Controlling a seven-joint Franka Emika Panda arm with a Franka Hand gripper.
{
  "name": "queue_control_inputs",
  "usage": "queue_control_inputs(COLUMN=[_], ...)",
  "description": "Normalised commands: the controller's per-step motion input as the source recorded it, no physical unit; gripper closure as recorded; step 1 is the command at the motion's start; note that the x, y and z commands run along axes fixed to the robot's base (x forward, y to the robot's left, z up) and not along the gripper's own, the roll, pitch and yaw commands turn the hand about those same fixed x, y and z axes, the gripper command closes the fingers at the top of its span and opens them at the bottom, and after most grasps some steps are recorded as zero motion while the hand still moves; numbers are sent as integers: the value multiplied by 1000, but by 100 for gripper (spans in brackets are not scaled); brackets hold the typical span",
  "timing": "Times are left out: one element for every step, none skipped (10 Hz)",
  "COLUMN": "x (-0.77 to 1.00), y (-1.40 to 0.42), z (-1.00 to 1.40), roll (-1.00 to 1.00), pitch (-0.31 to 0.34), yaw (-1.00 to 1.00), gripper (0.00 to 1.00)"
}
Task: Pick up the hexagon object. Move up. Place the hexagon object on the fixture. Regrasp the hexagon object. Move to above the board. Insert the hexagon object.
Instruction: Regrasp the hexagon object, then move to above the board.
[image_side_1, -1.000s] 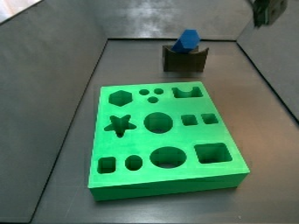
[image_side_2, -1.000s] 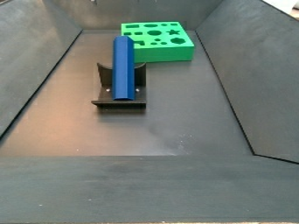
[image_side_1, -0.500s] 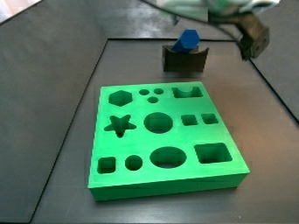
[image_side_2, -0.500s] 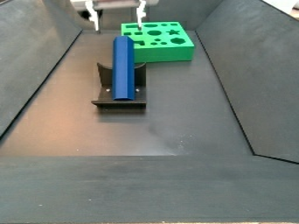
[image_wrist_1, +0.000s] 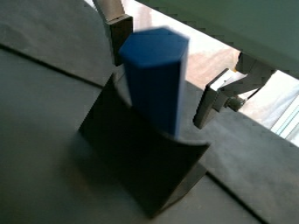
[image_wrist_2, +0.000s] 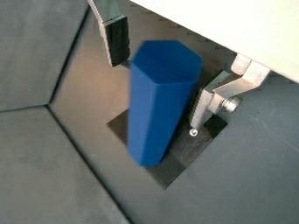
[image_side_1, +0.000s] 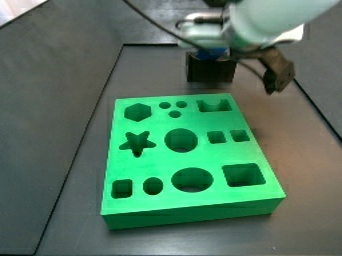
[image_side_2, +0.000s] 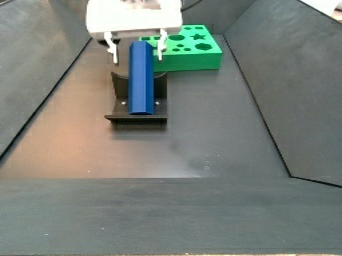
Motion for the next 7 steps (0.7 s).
queue_control_inputs(x=[79, 0, -157, -153, -126, -105, -102], y=[0, 0, -452, -451, -428, -399, -395], z=[-167, 0, 1000, 1000, 1000, 1000, 1000], roll=[60, 0, 237, 230, 191, 115, 89], pitch=[23, 0, 416, 403, 322, 206, 93], yaw=[-14, 0, 427, 429, 443, 456, 446], gripper=[0, 100, 100, 100, 100, 100, 100])
